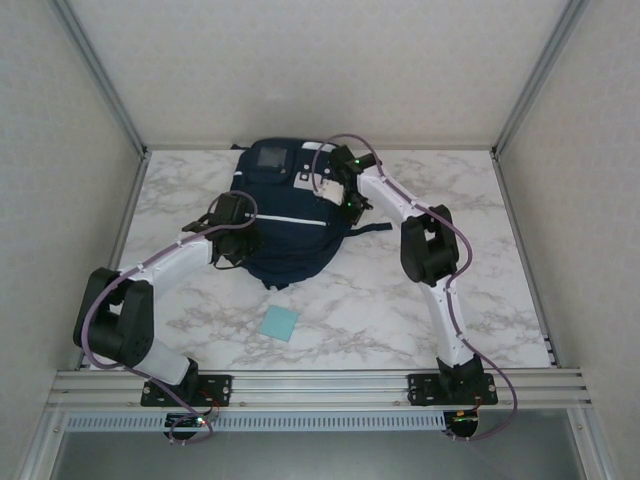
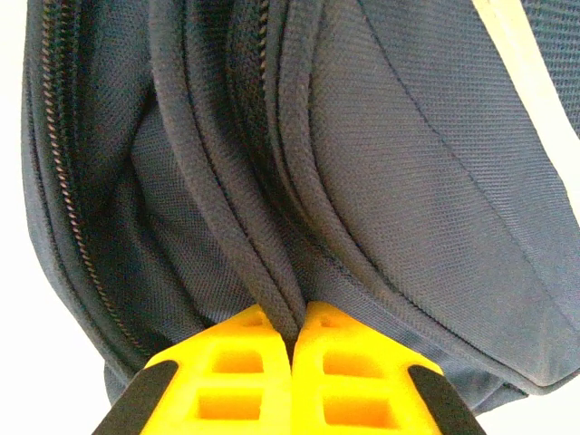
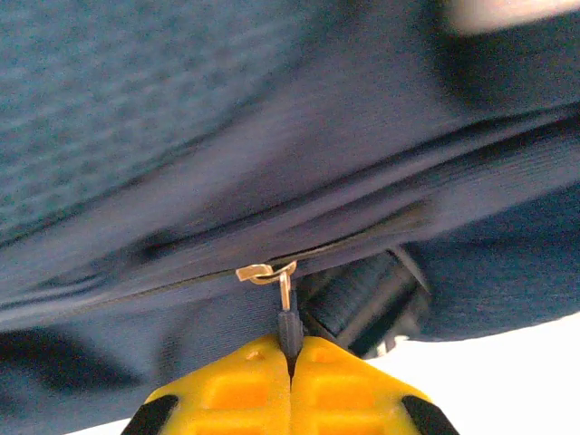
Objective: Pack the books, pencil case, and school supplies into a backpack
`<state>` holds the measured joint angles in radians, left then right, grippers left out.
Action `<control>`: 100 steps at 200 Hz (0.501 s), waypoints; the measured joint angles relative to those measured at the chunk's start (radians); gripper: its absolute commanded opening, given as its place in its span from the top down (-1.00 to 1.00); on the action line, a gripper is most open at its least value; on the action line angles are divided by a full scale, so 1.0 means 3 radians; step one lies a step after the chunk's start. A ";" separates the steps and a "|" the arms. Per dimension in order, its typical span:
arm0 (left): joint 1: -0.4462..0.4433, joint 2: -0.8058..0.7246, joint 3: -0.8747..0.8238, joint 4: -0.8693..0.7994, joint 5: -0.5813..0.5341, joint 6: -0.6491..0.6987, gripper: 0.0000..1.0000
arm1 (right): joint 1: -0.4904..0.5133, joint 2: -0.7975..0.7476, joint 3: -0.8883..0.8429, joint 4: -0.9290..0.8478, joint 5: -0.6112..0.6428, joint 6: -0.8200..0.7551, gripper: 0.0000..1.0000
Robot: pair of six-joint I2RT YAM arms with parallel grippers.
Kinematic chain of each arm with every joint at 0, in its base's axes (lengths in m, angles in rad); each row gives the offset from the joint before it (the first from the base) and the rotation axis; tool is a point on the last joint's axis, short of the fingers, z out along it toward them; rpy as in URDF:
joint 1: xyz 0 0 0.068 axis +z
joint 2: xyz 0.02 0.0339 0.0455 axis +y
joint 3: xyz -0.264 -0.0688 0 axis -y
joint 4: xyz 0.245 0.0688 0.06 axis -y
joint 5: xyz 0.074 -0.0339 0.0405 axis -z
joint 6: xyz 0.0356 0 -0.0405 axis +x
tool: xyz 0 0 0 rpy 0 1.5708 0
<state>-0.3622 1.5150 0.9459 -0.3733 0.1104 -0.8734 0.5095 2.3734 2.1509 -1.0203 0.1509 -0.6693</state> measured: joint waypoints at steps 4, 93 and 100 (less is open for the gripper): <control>0.0003 -0.0010 -0.0004 -0.0001 0.0000 0.0013 1.00 | -0.0011 0.0033 0.0071 -0.0010 0.0020 -0.0001 1.00; 0.0036 -0.0158 -0.0113 0.0069 0.0029 0.0108 1.00 | 0.0022 0.0435 0.0753 -0.0145 0.0244 0.0089 0.76; 0.0041 -0.0163 -0.0113 0.0069 0.0029 0.0109 1.00 | 0.0022 0.0427 0.0752 -0.0146 0.0216 0.0146 0.62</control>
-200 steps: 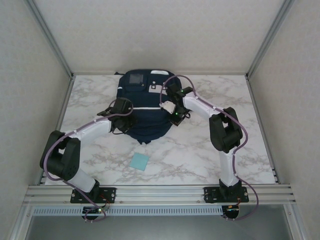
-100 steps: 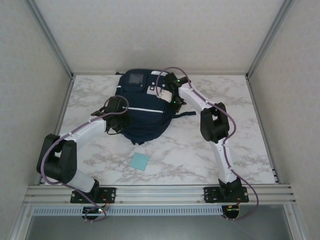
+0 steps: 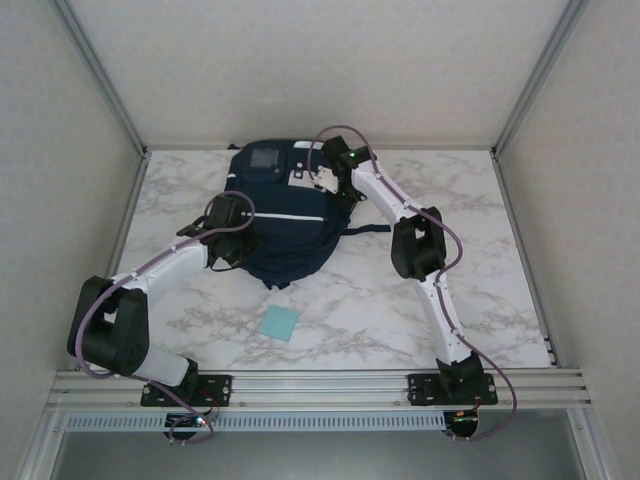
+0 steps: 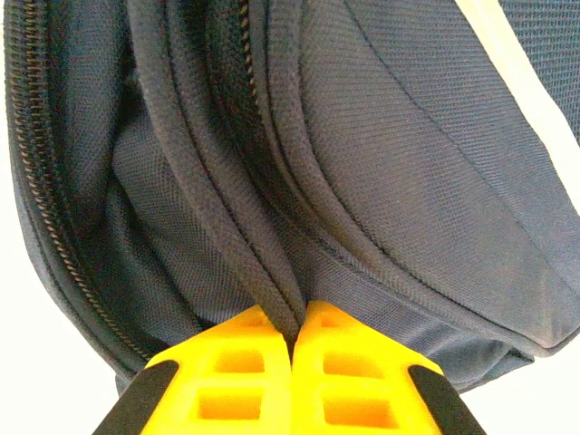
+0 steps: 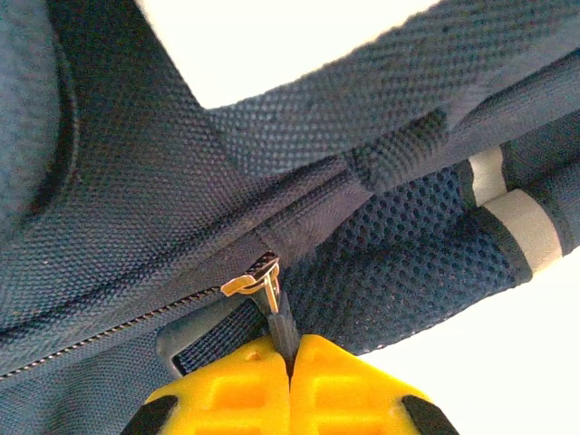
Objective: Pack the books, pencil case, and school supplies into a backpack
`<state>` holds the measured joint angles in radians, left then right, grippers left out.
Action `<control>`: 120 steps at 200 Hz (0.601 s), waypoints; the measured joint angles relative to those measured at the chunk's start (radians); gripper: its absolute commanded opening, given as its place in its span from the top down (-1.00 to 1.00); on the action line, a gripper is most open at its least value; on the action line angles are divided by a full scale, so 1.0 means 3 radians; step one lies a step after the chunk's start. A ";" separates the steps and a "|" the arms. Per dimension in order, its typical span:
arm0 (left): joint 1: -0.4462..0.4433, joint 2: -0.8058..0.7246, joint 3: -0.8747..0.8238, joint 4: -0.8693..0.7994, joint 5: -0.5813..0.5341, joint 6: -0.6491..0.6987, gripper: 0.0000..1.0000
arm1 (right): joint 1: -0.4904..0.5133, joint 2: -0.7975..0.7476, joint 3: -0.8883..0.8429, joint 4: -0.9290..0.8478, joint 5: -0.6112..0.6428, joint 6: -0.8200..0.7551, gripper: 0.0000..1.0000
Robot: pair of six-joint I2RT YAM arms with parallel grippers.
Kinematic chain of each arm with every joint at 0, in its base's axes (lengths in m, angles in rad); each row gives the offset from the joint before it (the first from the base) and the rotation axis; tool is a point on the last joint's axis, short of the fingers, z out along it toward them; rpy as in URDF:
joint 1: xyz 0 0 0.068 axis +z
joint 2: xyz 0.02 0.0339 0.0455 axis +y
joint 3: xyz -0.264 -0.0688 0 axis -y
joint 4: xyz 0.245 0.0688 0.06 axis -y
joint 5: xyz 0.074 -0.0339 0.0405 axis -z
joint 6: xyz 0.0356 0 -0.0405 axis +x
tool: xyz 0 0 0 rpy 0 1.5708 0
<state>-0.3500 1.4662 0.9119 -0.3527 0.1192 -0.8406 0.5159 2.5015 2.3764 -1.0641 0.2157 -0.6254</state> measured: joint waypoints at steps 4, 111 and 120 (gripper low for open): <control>0.0005 -0.0001 0.0000 -0.0003 -0.0003 0.0000 1.00 | 0.0000 -0.0011 -0.0020 0.0014 -0.0006 0.0048 0.52; 0.0121 0.0034 0.0154 -0.0443 -0.0172 0.0088 1.00 | 0.0003 -0.1492 -0.1539 0.0579 -0.0638 0.1684 -0.14; 0.0120 0.0034 0.0156 -0.0441 -0.0173 0.0088 1.00 | 0.0036 -0.1581 -0.1685 0.0718 -0.0762 0.1901 -0.11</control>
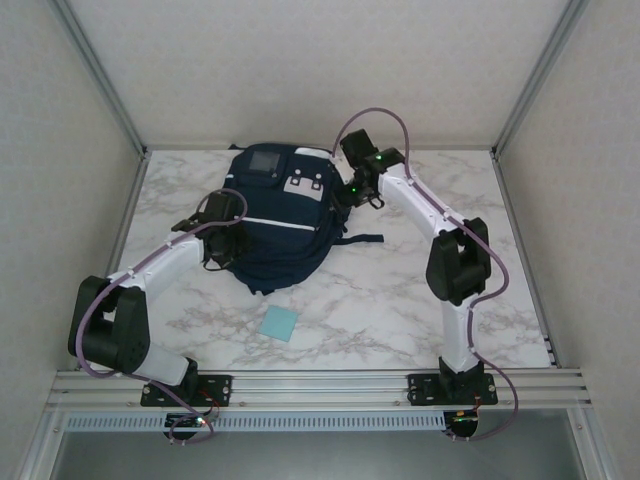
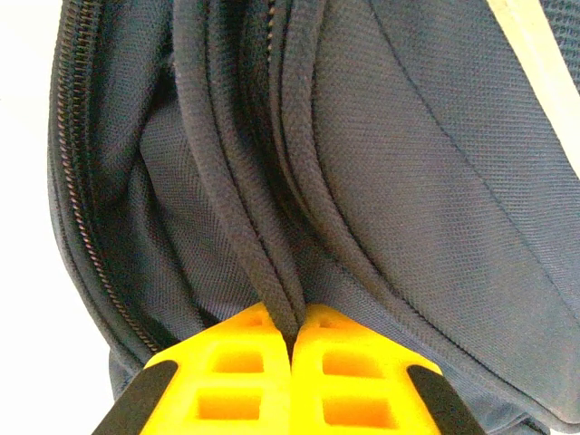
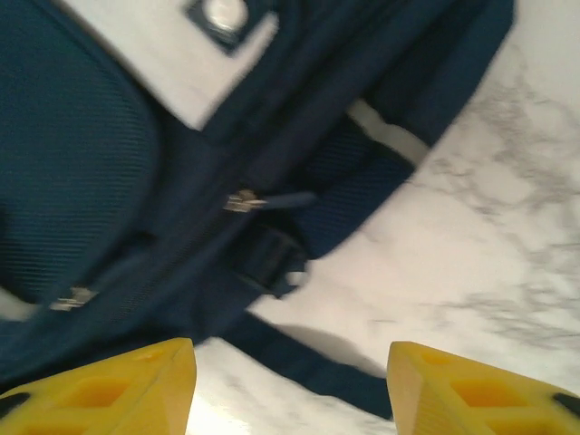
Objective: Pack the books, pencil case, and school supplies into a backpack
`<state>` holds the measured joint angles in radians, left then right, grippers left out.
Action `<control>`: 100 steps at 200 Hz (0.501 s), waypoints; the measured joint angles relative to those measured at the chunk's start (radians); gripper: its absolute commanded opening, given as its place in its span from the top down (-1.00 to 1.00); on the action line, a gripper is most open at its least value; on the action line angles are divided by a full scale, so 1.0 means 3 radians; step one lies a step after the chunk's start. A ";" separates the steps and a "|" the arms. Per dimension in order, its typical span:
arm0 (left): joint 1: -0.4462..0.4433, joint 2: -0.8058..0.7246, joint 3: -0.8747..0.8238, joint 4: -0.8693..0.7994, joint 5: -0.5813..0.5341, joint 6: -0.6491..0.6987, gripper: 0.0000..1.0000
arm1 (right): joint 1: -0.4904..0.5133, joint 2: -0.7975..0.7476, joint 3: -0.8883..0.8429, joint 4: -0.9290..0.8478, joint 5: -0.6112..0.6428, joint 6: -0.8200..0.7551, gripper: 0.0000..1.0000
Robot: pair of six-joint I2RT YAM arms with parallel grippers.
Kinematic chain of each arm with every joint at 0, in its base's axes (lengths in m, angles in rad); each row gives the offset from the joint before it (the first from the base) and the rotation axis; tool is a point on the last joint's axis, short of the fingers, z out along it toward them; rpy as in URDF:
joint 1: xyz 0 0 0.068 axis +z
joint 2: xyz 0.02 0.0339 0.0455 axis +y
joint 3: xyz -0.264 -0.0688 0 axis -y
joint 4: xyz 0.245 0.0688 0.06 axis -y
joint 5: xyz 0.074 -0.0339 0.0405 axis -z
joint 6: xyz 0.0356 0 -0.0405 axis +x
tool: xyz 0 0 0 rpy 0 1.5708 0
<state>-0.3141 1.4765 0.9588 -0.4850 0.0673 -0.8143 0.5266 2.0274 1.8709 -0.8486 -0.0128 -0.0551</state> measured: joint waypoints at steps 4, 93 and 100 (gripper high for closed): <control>0.0000 0.0000 -0.0001 0.0003 -0.0004 -0.0001 1.00 | 0.0014 -0.0045 -0.0084 0.0076 -0.0060 0.0125 -0.11; 0.0000 -0.0033 -0.0001 0.0043 0.0004 -0.0076 1.00 | 0.0254 -0.0062 -0.0702 0.1213 -0.0673 0.1690 -0.12; 0.0000 -0.0050 -0.0005 0.0051 0.0006 -0.0085 1.00 | 0.0272 -0.0029 -0.0682 0.1236 -0.0671 0.1724 -0.12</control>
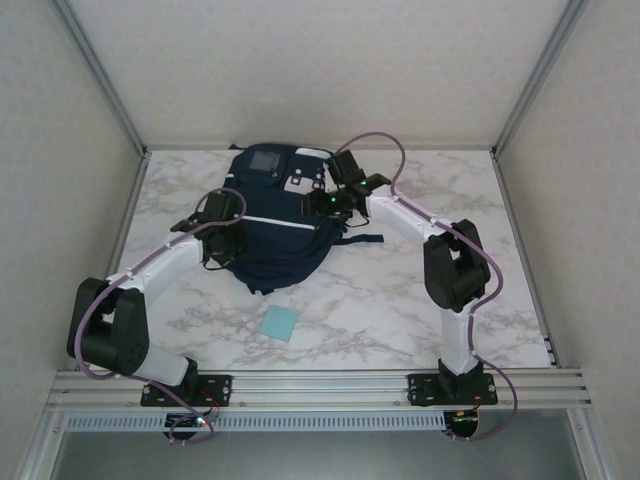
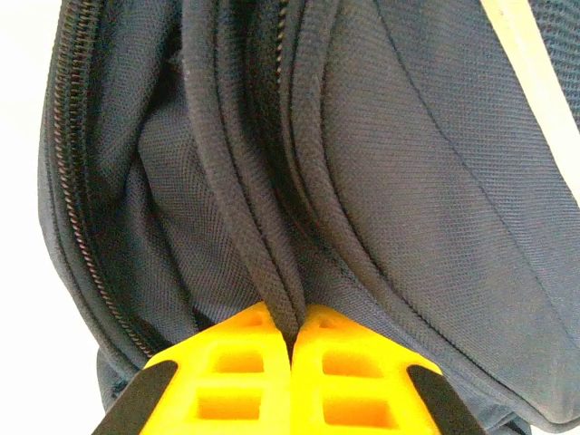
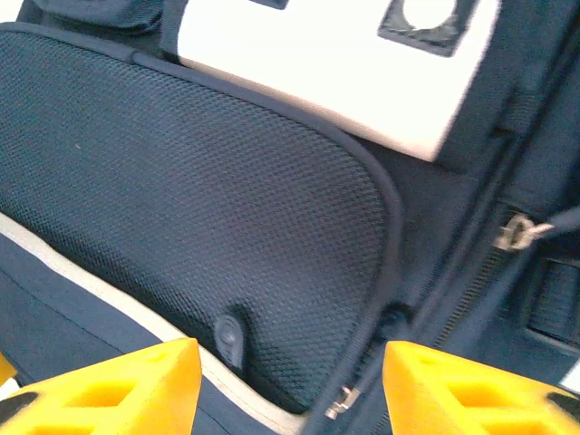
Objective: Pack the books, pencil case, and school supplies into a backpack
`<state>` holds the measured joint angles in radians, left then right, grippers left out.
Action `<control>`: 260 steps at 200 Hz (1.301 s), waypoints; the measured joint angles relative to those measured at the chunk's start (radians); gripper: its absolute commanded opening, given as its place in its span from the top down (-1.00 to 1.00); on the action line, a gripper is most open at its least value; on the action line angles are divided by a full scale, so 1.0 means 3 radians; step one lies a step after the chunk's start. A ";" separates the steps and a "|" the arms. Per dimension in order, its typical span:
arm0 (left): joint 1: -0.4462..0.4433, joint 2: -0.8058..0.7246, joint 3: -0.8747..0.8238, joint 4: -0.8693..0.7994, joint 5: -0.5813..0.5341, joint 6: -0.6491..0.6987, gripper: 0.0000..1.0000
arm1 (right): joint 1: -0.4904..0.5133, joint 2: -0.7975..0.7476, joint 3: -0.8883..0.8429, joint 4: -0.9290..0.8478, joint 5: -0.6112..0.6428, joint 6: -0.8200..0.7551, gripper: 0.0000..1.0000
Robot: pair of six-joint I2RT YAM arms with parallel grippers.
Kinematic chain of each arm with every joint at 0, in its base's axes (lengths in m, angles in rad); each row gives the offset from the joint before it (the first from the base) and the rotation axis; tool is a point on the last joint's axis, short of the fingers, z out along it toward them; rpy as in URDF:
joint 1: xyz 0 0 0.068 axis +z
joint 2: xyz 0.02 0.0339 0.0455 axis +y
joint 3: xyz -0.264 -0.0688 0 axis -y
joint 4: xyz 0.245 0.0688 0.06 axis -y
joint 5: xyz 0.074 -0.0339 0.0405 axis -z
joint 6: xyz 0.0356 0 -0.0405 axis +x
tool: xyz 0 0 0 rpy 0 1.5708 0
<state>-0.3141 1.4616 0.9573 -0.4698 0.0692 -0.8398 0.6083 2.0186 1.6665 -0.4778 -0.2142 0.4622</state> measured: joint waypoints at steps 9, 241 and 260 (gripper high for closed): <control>0.0000 -0.0023 -0.0006 0.0013 0.0004 -0.0013 1.00 | 0.0019 0.0048 0.0014 0.0034 0.0001 0.0037 -0.12; -0.0217 0.0079 0.0081 0.0205 -0.0001 -0.0319 1.00 | 0.0305 -0.0581 -0.0782 -0.0146 -0.0078 0.0469 -0.10; -0.0216 0.0079 0.0108 0.0186 -0.0005 -0.0285 1.00 | 0.0223 -0.0600 -0.0759 -0.0281 0.0067 0.0310 -0.09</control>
<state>-0.3790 1.4853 0.9897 -0.4141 0.0677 -0.9253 0.6750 1.8385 1.4387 -0.5621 -0.1940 0.5552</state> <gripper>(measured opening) 0.050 0.547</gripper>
